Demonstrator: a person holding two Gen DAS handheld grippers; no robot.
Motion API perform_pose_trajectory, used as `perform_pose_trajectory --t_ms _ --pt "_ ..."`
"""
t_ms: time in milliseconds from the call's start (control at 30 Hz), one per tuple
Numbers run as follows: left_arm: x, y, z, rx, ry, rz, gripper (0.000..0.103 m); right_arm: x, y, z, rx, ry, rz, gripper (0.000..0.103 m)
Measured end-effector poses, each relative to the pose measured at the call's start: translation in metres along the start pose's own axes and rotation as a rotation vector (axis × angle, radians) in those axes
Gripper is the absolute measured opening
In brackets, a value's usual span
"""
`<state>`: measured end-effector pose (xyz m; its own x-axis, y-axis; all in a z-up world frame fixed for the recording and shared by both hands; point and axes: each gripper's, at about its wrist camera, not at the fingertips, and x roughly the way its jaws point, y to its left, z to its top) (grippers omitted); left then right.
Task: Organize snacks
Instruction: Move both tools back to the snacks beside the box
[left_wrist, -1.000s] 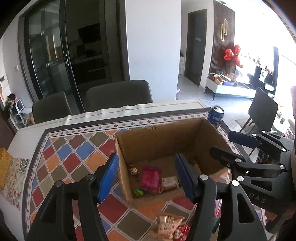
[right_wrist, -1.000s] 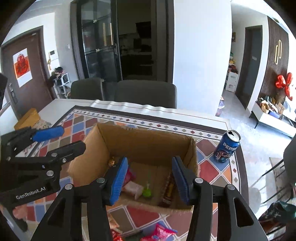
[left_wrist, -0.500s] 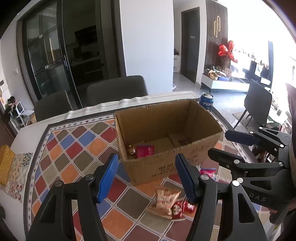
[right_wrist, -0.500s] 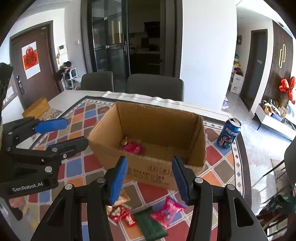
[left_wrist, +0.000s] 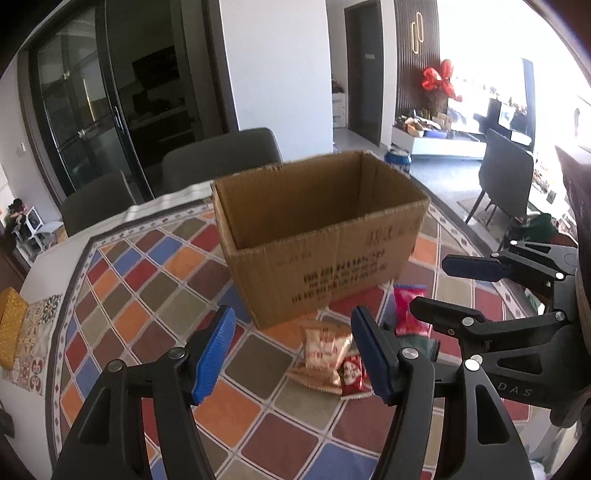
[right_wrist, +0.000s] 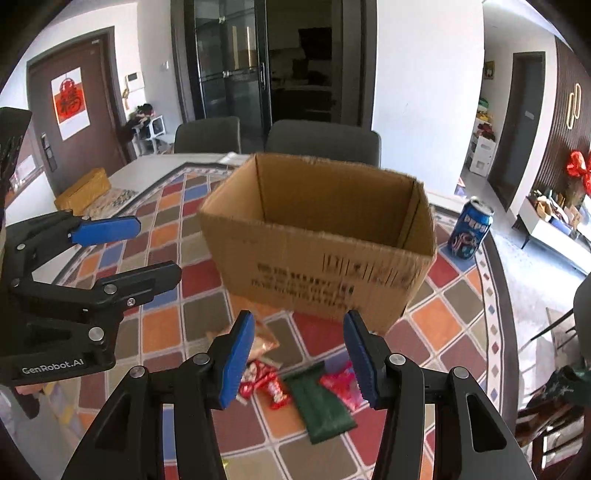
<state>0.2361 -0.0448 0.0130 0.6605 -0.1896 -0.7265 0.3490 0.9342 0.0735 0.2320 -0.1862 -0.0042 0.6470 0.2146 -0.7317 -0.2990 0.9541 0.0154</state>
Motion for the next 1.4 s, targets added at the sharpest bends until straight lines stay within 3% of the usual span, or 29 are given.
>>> perform_pose_trajectory --t_ms 500,833,1400 --pt "0.032 -0.01 -0.044 0.096 0.119 -0.045 0.064 0.032 0.011 -0.048 -0.045 0.148 0.026 0.051" --pt "0.061 -0.015 -0.055 0.131 0.206 -0.094 0.064 0.056 0.013 -0.068 -0.06 0.223 0.061 0.051" --pt "0.113 -0.011 -0.052 0.092 0.236 -0.154 0.064 0.1 0.013 -0.071 -0.04 0.263 0.1 0.042"
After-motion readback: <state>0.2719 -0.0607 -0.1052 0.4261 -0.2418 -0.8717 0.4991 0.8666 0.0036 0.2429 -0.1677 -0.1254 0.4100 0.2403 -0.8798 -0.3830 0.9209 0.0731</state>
